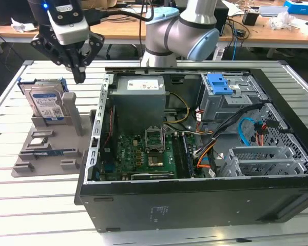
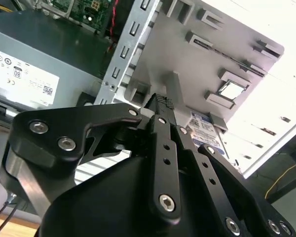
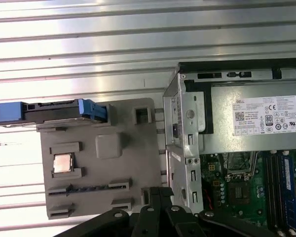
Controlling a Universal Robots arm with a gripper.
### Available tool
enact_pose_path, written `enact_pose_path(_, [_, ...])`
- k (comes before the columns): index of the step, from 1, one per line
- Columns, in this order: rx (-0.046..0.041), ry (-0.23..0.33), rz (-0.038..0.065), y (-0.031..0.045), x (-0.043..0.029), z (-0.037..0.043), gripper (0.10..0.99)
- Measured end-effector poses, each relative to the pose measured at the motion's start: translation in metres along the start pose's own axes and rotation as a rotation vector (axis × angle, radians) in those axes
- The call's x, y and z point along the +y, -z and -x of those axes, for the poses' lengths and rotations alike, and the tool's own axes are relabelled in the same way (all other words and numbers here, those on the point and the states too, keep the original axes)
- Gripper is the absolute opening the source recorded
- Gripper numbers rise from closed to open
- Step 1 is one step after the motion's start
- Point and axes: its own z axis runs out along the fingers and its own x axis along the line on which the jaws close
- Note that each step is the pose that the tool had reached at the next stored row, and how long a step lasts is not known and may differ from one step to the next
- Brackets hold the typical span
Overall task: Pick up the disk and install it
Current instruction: 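Reach for the disk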
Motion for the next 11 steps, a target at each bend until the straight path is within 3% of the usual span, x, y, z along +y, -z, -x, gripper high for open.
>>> enact_pose_path(5, [-0.0001, 0.0, 0.0, -0.0002, -0.0011, -0.0155, 0.106])
enact_pose_path(9, [-0.0001, 0.0, 0.0, -0.0001, -0.0025, -0.0342, 0.106])
enact_pose_path(11, [-0.0001, 0.0, 0.0, -0.0002, -0.0029, -0.0396, 0.106])
